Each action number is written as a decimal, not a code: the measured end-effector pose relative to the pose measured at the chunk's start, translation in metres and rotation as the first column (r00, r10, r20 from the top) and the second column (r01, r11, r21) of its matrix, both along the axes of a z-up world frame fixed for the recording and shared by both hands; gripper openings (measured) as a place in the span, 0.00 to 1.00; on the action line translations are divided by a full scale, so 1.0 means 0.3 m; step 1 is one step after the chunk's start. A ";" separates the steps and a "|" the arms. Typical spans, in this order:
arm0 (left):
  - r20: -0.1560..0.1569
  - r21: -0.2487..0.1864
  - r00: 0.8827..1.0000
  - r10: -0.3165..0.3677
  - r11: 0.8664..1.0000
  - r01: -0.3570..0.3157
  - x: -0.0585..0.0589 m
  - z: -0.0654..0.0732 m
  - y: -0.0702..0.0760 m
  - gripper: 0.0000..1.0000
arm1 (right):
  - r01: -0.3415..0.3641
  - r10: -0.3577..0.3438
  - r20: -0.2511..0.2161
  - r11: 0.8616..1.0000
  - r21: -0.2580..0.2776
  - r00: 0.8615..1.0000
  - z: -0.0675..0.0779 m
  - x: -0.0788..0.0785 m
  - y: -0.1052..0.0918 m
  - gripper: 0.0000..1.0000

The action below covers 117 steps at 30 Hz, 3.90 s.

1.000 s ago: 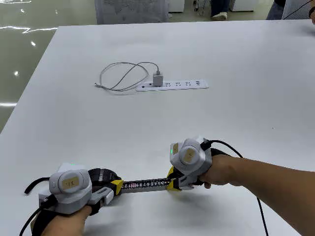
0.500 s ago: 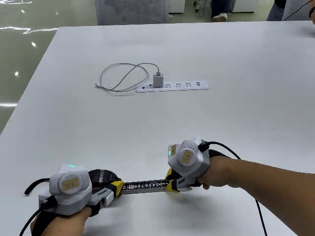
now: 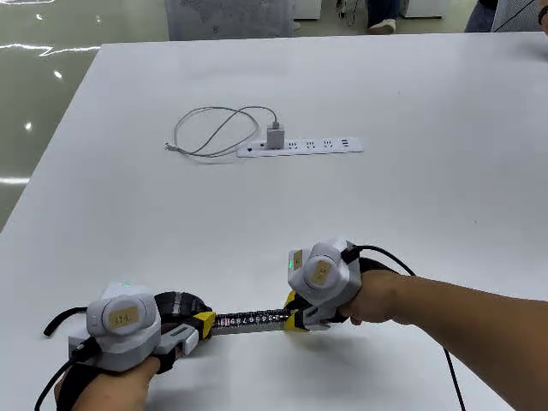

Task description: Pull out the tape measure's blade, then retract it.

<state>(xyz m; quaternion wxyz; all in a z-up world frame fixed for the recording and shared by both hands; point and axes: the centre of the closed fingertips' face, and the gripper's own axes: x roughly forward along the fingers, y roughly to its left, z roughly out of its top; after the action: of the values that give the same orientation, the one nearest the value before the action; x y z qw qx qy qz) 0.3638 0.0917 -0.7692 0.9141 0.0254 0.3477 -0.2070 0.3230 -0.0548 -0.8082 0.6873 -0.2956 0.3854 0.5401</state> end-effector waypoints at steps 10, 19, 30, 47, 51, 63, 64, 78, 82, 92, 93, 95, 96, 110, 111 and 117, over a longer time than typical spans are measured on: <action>0.001 -0.001 1.000 0.000 1.000 0.000 0.000 0.000 0.000 0.57 | -0.002 0.002 0.003 1.000 0.006 1.000 0.001 0.002 0.009 0.09; 0.002 -0.001 1.000 0.001 1.000 -0.001 -0.001 0.000 -0.001 0.57 | 0.015 -0.015 -0.005 1.000 0.013 1.000 0.001 0.004 0.017 0.09; 0.001 -0.002 1.000 0.002 1.000 -0.002 -0.001 -0.001 0.000 0.57 | 0.029 -0.028 -0.012 0.999 0.026 1.000 0.002 0.007 0.031 0.09; 0.000 -0.003 1.000 -0.005 1.000 0.005 -0.005 0.001 -0.002 0.57 | 0.033 -0.032 -0.022 0.998 0.049 0.999 0.003 0.007 0.052 0.09; 0.000 -0.002 1.000 -0.005 1.000 0.005 -0.003 0.001 -0.001 0.57 | 0.036 -0.035 -0.022 0.998 0.054 0.999 0.003 0.006 0.057 0.10; -0.002 -0.002 1.000 -0.008 1.000 0.008 -0.006 0.000 -0.002 0.57 | 0.031 -0.030 -0.019 0.997 0.068 0.999 0.004 0.007 0.073 0.10; -0.002 -0.003 1.000 -0.008 1.000 0.008 -0.005 0.000 -0.002 0.57 | 0.030 -0.029 -0.018 0.997 0.068 0.999 0.004 0.007 0.075 0.10; -0.004 -0.005 1.000 -0.011 1.000 0.011 -0.006 0.000 0.000 0.57 | 0.028 -0.027 -0.007 0.997 0.077 1.000 0.008 0.008 0.098 0.10; -0.004 -0.005 1.000 -0.011 1.000 0.011 -0.005 0.000 -0.001 0.57 | 0.028 -0.028 -0.007 0.997 0.077 1.000 0.007 0.009 0.104 0.10; -0.005 -0.008 1.000 -0.008 1.000 0.008 -0.004 0.000 0.001 0.57 | 0.028 -0.027 -0.011 0.996 0.085 1.000 0.002 0.015 0.122 0.10; -0.005 -0.008 1.000 -0.008 1.000 0.008 -0.004 0.000 0.002 0.57 | 0.028 -0.027 -0.012 0.996 0.084 1.000 0.001 0.015 0.123 0.10; -0.005 -0.009 1.000 -0.007 1.000 0.007 -0.003 0.000 0.002 0.57 | 0.034 -0.033 -0.014 0.996 0.086 0.999 0.001 0.018 0.128 0.10; -0.005 -0.010 1.000 -0.007 1.000 0.007 -0.003 0.000 0.002 0.57 | 0.041 -0.040 -0.017 0.995 0.086 0.999 0.000 0.019 0.129 0.10; -0.005 -0.011 1.000 -0.004 1.000 0.004 -0.005 0.002 0.000 0.57 | 0.043 -0.042 -0.011 0.994 0.097 0.999 0.000 0.020 0.153 0.10; -0.005 -0.012 1.000 -0.003 1.000 0.003 -0.005 0.002 0.000 0.57 | 0.039 -0.039 -0.004 0.995 0.097 0.999 0.000 0.021 0.154 0.10; -0.005 -0.012 1.000 -0.003 1.000 0.003 -0.002 -0.001 0.001 0.57 | 0.040 -0.039 -0.006 0.993 0.115 0.999 0.004 0.022 0.164 0.10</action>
<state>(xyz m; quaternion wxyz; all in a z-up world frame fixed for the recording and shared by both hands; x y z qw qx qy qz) 0.3631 0.0920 -0.7695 0.9131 0.0197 0.3487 -0.2104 0.3297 -0.0056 -0.8070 0.7130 -0.2466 0.3607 0.5483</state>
